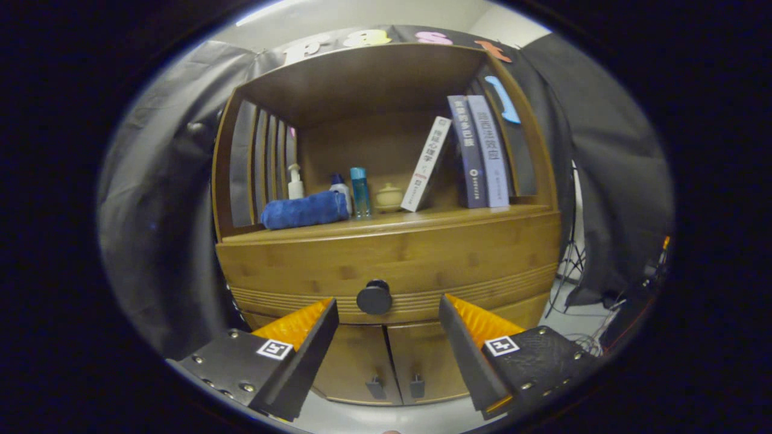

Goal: Pull open the drawer, take out the items inside it, and place them on the countertop above the cabinet.

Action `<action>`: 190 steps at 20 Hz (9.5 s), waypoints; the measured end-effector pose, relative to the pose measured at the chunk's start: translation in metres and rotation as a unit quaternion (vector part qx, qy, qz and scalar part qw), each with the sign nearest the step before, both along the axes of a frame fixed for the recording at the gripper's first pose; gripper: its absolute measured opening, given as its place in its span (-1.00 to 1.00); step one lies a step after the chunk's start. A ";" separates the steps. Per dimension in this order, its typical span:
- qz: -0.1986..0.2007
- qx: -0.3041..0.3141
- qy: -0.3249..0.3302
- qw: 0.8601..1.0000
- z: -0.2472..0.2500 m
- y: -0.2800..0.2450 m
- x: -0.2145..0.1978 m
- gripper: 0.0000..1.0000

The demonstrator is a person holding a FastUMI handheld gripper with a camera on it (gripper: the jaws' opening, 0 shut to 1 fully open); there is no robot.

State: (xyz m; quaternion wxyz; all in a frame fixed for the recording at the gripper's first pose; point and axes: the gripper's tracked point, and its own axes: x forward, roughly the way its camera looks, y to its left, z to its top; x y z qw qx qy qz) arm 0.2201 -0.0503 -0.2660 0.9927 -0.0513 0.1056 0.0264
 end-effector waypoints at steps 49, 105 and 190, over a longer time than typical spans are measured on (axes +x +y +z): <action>-0.003 0.003 0.006 1.000 0.029 0.014 -0.150 -0.90; -0.105 -0.040 0.450 0.886 -0.028 0.006 0.001 0.98; -0.045 -0.050 0.109 0.992 0.137 0.047 0.024 1.00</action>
